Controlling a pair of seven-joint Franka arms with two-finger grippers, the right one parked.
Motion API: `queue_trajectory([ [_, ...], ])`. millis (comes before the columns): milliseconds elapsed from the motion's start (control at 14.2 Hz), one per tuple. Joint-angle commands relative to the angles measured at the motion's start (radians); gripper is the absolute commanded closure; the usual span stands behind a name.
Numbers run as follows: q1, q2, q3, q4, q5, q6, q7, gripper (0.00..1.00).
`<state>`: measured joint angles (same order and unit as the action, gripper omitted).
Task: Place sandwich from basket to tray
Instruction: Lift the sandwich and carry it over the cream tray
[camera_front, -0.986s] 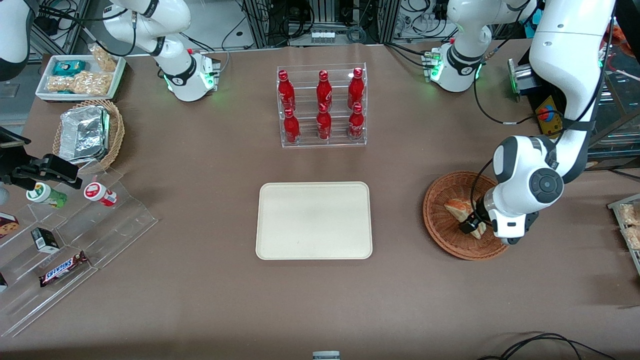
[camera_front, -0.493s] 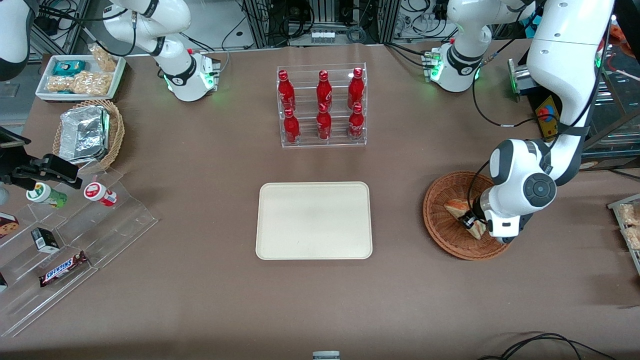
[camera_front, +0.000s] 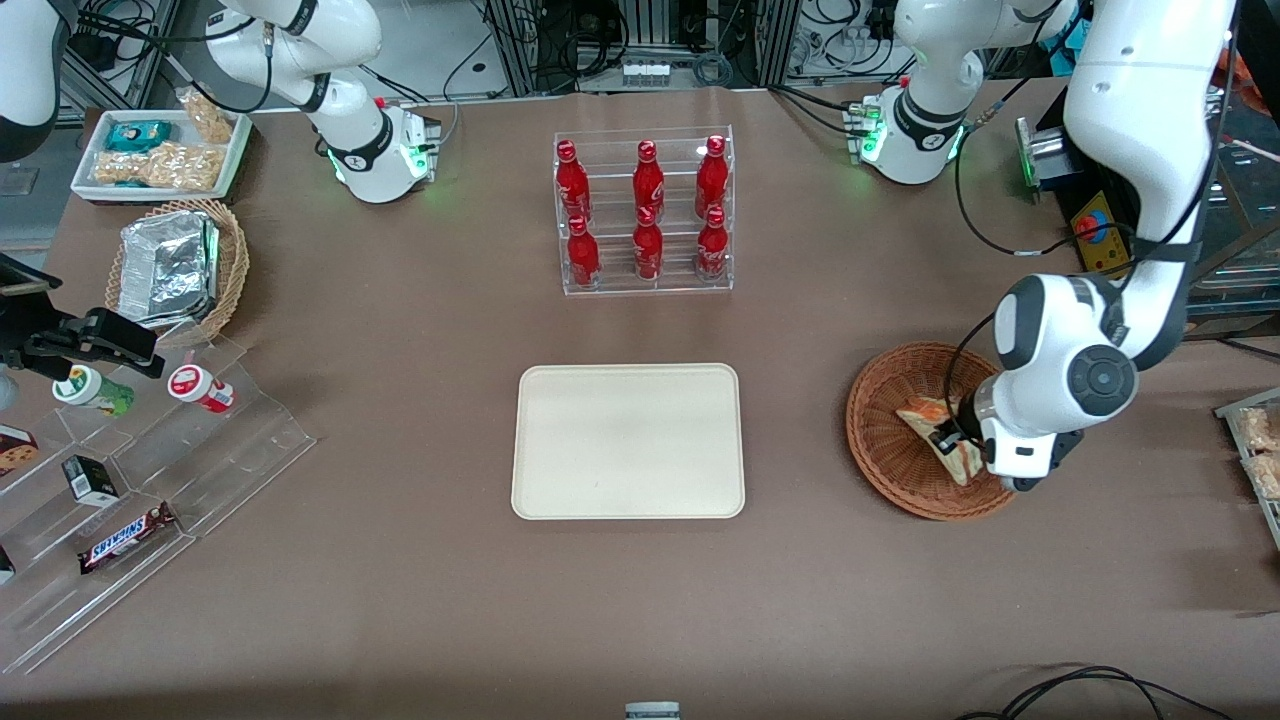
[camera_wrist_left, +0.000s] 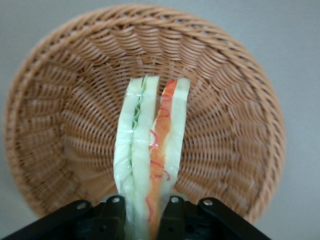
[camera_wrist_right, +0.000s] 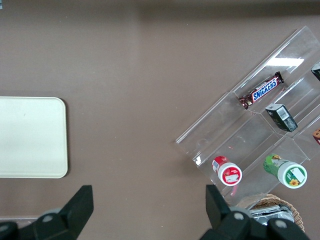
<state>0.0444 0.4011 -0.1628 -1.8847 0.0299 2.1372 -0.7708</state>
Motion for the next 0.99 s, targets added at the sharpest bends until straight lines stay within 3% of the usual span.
queue_trajectory([
  [0,-0.049,-0.079,-0.012,0.027,0.005,-0.100,0.105,0.92],
  [423,-0.317,-0.041,-0.015,0.120,0.002,-0.148,0.221,0.89],
  [634,-0.480,0.094,-0.014,0.261,-0.010,-0.134,0.216,0.82],
  [915,-0.615,0.267,-0.012,0.425,-0.001,-0.117,0.154,0.81],
])
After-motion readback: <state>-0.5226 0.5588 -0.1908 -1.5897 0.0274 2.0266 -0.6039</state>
